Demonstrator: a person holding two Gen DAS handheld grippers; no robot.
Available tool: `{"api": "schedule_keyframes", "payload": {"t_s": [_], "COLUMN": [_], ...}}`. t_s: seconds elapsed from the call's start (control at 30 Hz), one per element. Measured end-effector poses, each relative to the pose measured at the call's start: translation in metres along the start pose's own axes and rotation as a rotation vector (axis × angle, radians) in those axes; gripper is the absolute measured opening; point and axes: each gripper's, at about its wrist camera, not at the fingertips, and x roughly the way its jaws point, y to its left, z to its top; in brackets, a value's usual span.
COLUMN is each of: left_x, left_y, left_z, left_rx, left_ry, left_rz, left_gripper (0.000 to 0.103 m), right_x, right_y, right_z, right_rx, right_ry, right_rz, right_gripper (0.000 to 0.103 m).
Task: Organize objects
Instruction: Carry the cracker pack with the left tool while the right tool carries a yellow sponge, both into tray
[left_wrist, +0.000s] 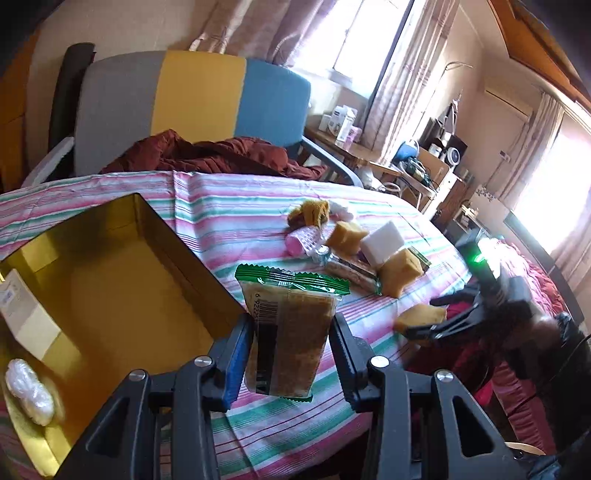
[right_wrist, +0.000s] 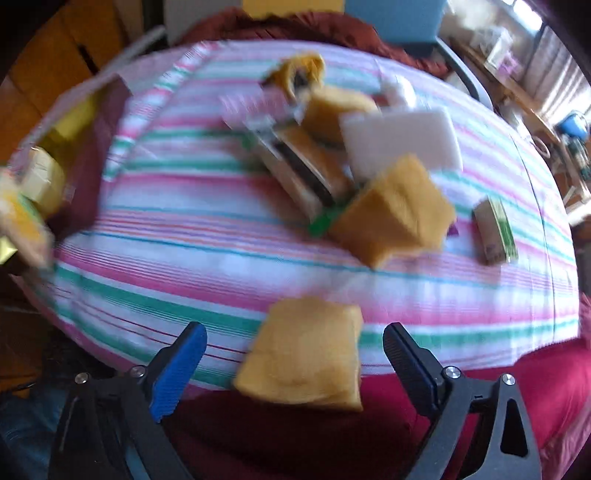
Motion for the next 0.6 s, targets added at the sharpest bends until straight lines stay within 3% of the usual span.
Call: {"api": "schedule_keyframes", "payload": {"t_s": [0.03, 0.07, 0.13, 0.3, 0.47, 0.6], "left_x": [-0.005, -0.008, -0.018, -0.05, -0.075, -0.087], "left_y": [0.004, 0.007, 0.017, 0.053, 0.092, 0.116], "left_z": [0.0, 0.0, -0.002, -0.012, -0.022, -0.03], "left_rx": [-0.01, -0.019, -0.044, -0.142, -0.237, -0.299], "left_ry": [-0.006, -0.012, -0.026, -0.072, -0.102, -0.114], "left_rz": [0.009, 0.021, 0.048, 0.148, 0.256, 0.379], "left_gripper": [0.042, 0.042, 0.043, 0.042, 0.041, 0.042], "right_x": [0.004, 0.006, 0.002, -0.036, -0.075, -0.088], "right_y": [-0.001, -0.001, -0.001, 0.014, 0.076, 0.141], "right_z": [-0.001, -0.001, 0.0, 0.018, 0.046, 0.069], "right_rx": [0.001, -0.002, -0.002, -0.015, -0.152, -0.234], "right_ry": [0.013, 0.017, -0.005, -0.163, -0.298, -0.345], "right_rz": [0.005, -0.005, -0.002, 0.116, 0.266, 0.381], "right_gripper": [0.064, 0.056, 0.057, 0.057, 0.057, 0.057]}}
